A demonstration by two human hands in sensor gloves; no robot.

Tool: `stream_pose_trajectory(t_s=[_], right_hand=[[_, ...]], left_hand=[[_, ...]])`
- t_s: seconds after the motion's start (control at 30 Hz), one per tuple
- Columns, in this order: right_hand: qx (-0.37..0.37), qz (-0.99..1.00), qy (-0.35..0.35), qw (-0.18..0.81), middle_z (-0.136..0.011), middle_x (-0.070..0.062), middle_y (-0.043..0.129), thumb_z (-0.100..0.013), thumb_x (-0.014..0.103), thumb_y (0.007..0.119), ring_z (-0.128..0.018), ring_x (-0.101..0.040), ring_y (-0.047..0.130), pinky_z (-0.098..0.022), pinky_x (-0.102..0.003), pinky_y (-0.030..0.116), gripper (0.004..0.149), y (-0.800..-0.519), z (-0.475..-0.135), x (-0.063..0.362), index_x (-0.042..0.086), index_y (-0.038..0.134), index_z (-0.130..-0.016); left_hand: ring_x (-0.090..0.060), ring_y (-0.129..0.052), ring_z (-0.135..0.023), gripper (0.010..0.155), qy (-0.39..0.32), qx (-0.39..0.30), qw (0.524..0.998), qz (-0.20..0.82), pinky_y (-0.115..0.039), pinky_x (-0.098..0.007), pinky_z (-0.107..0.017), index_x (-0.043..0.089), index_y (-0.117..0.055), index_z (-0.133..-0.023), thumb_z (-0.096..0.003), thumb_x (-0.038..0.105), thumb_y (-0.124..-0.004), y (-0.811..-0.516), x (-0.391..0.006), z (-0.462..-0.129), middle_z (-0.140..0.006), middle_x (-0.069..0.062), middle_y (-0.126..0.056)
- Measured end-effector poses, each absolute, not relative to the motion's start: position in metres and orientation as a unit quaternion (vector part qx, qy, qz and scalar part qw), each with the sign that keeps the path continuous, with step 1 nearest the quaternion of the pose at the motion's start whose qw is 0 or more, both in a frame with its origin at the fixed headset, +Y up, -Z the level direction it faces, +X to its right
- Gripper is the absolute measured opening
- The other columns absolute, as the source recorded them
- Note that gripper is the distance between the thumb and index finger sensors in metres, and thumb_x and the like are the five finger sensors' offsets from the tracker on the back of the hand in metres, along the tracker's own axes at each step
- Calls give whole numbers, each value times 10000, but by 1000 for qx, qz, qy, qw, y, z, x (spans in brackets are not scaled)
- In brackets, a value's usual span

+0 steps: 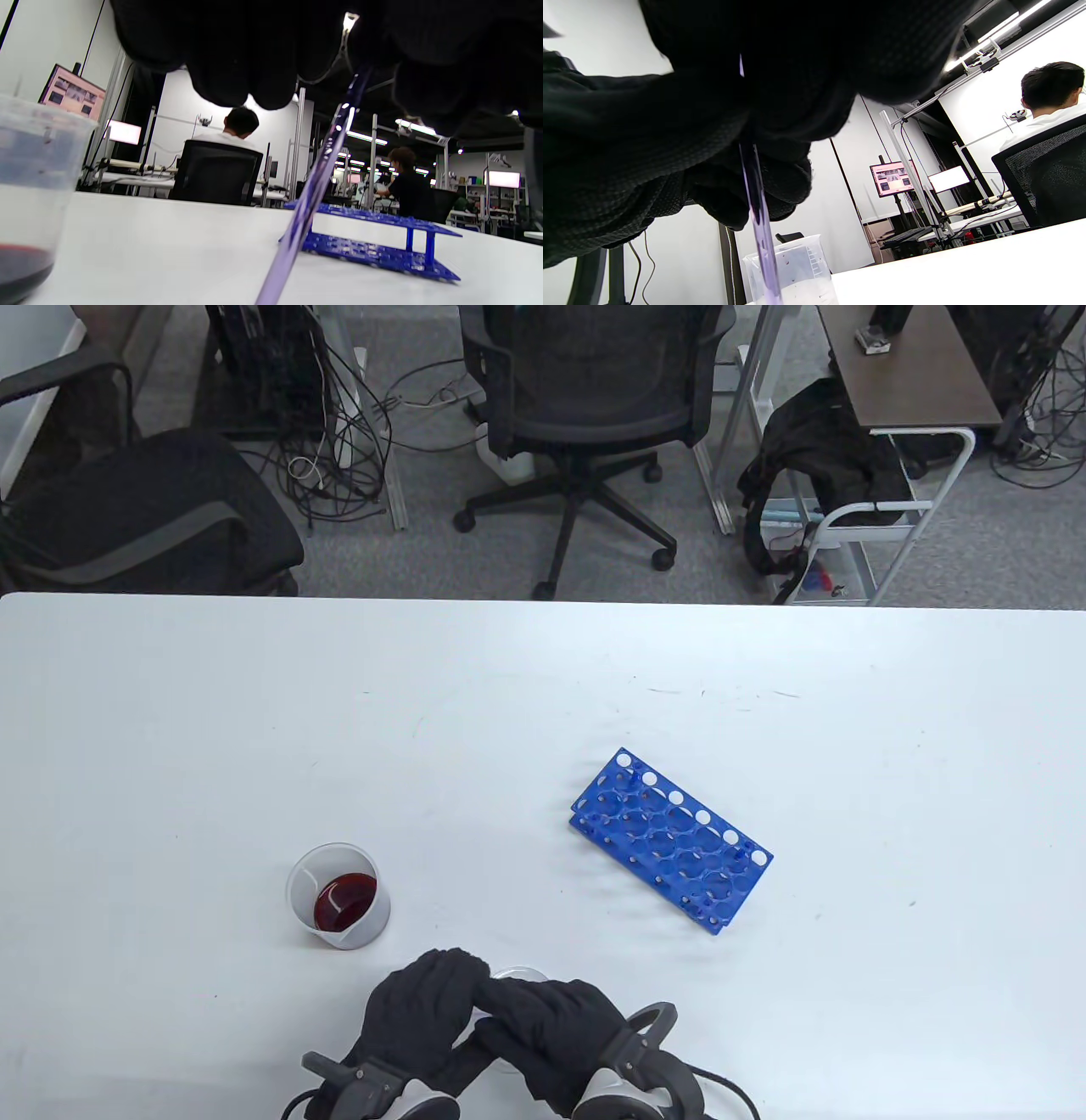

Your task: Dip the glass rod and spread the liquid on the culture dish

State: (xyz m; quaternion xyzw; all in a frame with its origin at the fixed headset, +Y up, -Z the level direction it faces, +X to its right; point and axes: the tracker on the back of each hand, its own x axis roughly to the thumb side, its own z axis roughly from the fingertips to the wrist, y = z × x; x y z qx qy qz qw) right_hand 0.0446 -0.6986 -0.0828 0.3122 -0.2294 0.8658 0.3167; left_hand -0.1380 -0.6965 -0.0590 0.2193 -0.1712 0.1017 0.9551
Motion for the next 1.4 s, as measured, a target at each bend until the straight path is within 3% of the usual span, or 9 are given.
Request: stream_pose_trajectory(t_s=[0.3,0.5,0.63,0.77,0.9,1.1,1.2,1.23,1.4], right_hand=[[314,871,-220,308,-712,-27,974,-521,450,778,-485,-119,1007,-373,-345,890,431,-700,-84,44,186,808,-861],[313,875,-214,302,-731,-52,969,-519,492,773,-503,-147,1004,-383,-364,884,488,-693,-88,51,160,810,-876],[331,880,-172,294,-829,-98,917,-520,534,753,-601,-215,976,-446,-431,854,590,-692,-97,56,131,752,-953],[365,890,-81,261,-1035,-202,734,-525,616,690,-847,-391,825,-593,-647,701,789,-701,-109,59,89,571,-1099],[389,903,50,177,-1198,-296,389,-509,735,579,-1026,-595,493,-640,-816,480,987,-722,-117,59,94,272,-1194],[396,913,63,80,-1220,-294,264,-490,788,500,-1061,-625,355,-632,-863,400,1010,-757,-120,59,142,160,-1188],[390,913,114,31,-1214,-296,166,-494,794,443,-1065,-639,245,-620,-888,327,985,-776,-122,57,138,136,-1161],[388,913,126,17,-1210,-298,106,-497,793,420,-1060,-645,204,-613,-895,302,1013,-780,-123,57,133,27,-1157],[367,910,191,-28,-1164,-292,-27,-509,762,347,-1026,-636,57,-589,-901,217,982,-802,-128,55,107,-76,-1106]], left_hand=[[-259,-1060,-490,483,-183,247,946,101,-904,-399,-439,183,-933,-749,-436,536,-829,-695,-135,-54,-608,24,-1028],[-246,-1095,-456,460,-197,262,940,92,-932,-380,-402,188,-954,-734,-443,523,-833,-693,-135,-54,-586,29,-1058],[-249,-1092,-470,456,-196,259,942,86,-930,-383,-412,206,-955,-737,-440,529,-834,-693,-135,-55,-594,31,-1058],[-247,-1093,-473,455,-189,259,944,78,-930,-382,-414,212,-955,-739,-439,533,-833,-692,-136,-55,-596,35,-1058],[-250,-1093,-471,453,-184,257,945,80,-929,-384,-414,216,-957,-737,-439,534,-834,-691,-138,-56,-596,33,-1058],[-246,-1097,-468,452,-185,256,945,82,-934,-381,-408,225,-963,-730,-431,541,-841,-692,-138,-56,-590,37,-1064],[-250,-1100,-465,452,-188,255,945,83,-935,-382,-406,228,-967,-727,-425,542,-849,-692,-138,-56,-588,33,-1068],[-249,-1100,-466,451,-188,255,945,83,-935,-381,-407,229,-967,-727,-425,543,-850,-692,-138,-56,-588,34,-1069],[-254,-1099,-469,450,-187,257,944,88,-934,-385,-409,232,-970,-723,-421,545,-857,-692,-139,-56,-589,32,-1070]])
